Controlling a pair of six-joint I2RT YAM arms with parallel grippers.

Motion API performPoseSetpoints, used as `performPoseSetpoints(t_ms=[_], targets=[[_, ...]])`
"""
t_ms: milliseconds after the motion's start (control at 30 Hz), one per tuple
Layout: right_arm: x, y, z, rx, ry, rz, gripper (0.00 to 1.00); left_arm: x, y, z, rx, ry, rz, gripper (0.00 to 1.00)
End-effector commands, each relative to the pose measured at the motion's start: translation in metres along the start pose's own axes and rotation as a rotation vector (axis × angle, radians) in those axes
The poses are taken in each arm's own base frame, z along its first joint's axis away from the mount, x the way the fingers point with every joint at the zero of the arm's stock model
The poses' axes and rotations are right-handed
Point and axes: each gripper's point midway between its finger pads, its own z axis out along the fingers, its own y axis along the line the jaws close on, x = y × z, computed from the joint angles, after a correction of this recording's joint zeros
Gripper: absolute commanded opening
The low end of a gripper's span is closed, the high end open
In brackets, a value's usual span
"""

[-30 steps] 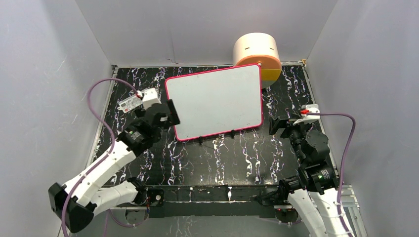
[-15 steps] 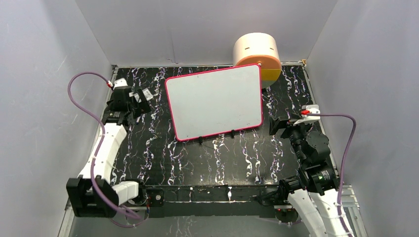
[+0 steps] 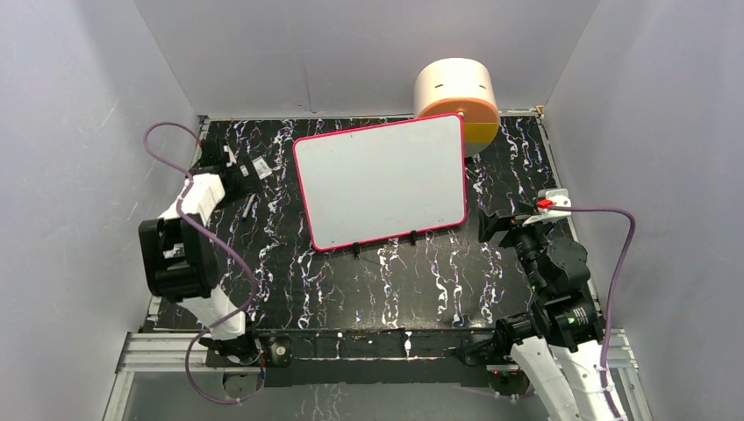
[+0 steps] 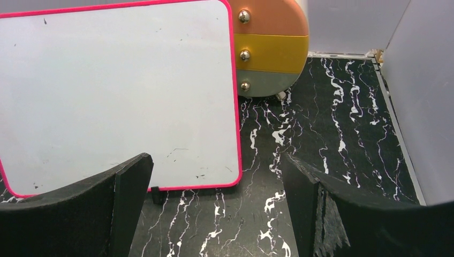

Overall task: Write a sentence on the whiteboard
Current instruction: Pick up the whiteboard marker at the center of the board.

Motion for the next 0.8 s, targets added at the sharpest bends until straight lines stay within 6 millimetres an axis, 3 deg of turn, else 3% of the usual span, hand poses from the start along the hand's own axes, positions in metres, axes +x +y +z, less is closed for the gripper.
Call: performPoseSetpoints(t_ms=[0, 200, 567, 767], targets=[[-0.017, 0.007, 0.000, -0.039, -0.073, -0.016, 0.99, -0.023, -0.007, 0.013, 0.029, 0.011, 0.118, 0.83], [-0.016, 0.009, 0.002, -0.048, -0.070, -0.018, 0.99, -0.020, -0.005, 0.037, 0.012, 0.067, 0.163, 0.74], [-0.014, 0.008, 0.004, -0.043, -0.063, -0.025, 0.99, -0.012, -0.017, 0.063, 0.074, 0.162, 0.186, 0.39], [-0.013, 0.007, 0.006, -0.039, -0.056, -0.028, 0.99, -0.002, -0.021, 0.074, 0.092, 0.213, 0.195, 0.33]])
